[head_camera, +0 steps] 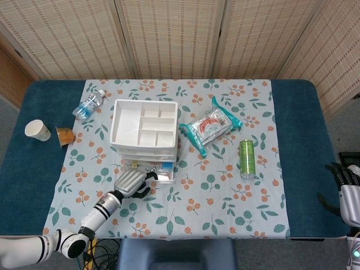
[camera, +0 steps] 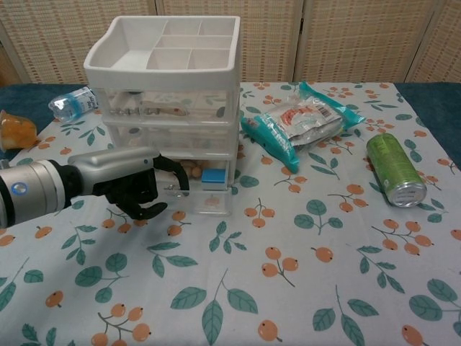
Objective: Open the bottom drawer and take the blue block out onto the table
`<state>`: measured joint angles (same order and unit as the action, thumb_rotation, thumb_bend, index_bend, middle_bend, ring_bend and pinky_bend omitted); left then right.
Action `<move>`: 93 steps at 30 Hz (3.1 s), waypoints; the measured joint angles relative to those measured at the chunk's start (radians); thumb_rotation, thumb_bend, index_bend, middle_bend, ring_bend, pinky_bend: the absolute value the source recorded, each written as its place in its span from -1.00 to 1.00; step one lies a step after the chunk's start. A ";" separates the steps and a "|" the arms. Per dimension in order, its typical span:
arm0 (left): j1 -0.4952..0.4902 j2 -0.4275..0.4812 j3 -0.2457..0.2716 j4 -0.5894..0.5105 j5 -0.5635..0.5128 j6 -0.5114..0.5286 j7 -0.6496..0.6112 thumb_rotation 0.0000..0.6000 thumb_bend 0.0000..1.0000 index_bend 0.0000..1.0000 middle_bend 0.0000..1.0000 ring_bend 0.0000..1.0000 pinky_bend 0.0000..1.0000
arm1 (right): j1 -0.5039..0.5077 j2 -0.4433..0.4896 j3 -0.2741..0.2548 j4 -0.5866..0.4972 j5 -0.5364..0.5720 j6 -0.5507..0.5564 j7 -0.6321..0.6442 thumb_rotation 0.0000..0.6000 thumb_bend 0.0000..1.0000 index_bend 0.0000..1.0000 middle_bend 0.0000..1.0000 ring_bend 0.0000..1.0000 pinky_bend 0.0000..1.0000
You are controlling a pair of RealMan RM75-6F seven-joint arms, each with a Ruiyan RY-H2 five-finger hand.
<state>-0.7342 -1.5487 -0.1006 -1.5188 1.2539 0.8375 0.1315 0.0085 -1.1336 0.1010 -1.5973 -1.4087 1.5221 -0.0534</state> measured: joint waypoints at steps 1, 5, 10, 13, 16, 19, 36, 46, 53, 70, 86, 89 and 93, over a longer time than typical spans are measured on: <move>-0.001 0.006 0.002 -0.009 -0.003 -0.003 0.006 1.00 -0.04 -0.31 0.93 1.00 1.00 | 0.000 0.000 0.000 0.000 0.000 0.000 0.001 1.00 -0.46 -0.67 -0.69 -0.59 -0.57; -0.004 0.022 0.007 -0.035 -0.012 -0.008 0.021 1.00 -0.04 -0.29 0.93 1.00 1.00 | -0.001 0.000 0.000 0.001 0.000 0.001 0.003 1.00 -0.47 -0.67 -0.69 -0.59 -0.57; -0.005 0.032 0.015 -0.056 -0.013 -0.005 0.027 1.00 -0.04 -0.27 0.93 1.00 1.00 | 0.000 -0.001 0.000 0.005 0.000 -0.002 0.005 1.00 -0.47 -0.67 -0.69 -0.59 -0.57; -0.005 0.037 0.019 -0.064 -0.013 -0.006 0.028 1.00 -0.04 -0.25 0.93 1.00 1.00 | 0.000 -0.002 0.000 0.006 -0.001 -0.003 0.007 1.00 -0.46 -0.67 -0.69 -0.59 -0.57; -0.006 0.044 0.023 -0.074 -0.013 -0.008 0.030 1.00 -0.04 -0.23 0.93 1.00 1.00 | 0.000 -0.002 0.001 0.006 0.000 -0.002 0.007 1.00 -0.46 -0.67 -0.69 -0.59 -0.57; -0.004 0.044 0.027 -0.078 -0.004 -0.002 0.026 1.00 -0.04 -0.21 0.93 1.00 1.00 | 0.000 -0.004 0.000 0.007 -0.001 -0.003 0.007 1.00 -0.47 -0.65 -0.69 -0.59 -0.57; -0.006 0.046 0.041 -0.087 0.027 0.004 0.007 1.00 -0.04 -0.15 0.93 1.00 1.00 | 0.002 -0.009 0.001 0.017 0.003 -0.008 0.011 1.00 -0.47 -0.62 -0.69 -0.59 -0.57; 0.000 0.072 0.038 -0.107 0.051 0.026 -0.015 1.00 -0.04 -0.34 0.93 1.00 1.00 | 0.002 -0.010 0.002 0.021 0.007 -0.010 0.015 1.00 -0.47 -0.62 -0.69 -0.59 -0.57; -0.020 0.114 0.025 -0.114 0.061 -0.008 -0.055 1.00 0.00 -0.43 0.93 1.00 1.00 | 0.005 -0.011 0.002 0.023 0.007 -0.018 0.015 1.00 -0.46 -0.62 -0.69 -0.59 -0.57; -0.146 0.188 0.005 -0.054 -0.048 -0.209 -0.044 1.00 0.17 -0.65 0.93 1.00 1.00 | 0.003 -0.013 0.000 0.024 0.015 -0.022 0.014 1.00 -0.47 -0.62 -0.69 -0.58 -0.57; -0.200 0.137 0.021 -0.005 -0.089 -0.224 0.048 1.00 0.17 -0.71 0.93 1.00 1.00 | 0.006 -0.016 0.000 0.033 0.019 -0.033 0.019 1.00 -0.47 -0.62 -0.69 -0.57 -0.57; -0.214 0.133 0.019 0.003 -0.093 -0.242 0.048 1.00 0.17 -0.71 0.93 1.00 1.00 | 0.007 -0.017 0.000 0.034 0.019 -0.035 0.020 1.00 -0.47 -0.62 -0.69 -0.57 -0.57; -0.238 0.125 0.011 0.018 -0.104 -0.279 0.034 1.00 0.17 -0.71 0.93 1.00 1.00 | 0.007 -0.020 0.000 0.037 0.022 -0.038 0.023 1.00 -0.46 -0.62 -0.69 -0.57 -0.57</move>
<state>-0.9726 -1.4235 -0.0891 -1.5005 1.1496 0.5585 0.1652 0.0156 -1.1532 0.1005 -1.5599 -1.3864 1.4845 -0.0307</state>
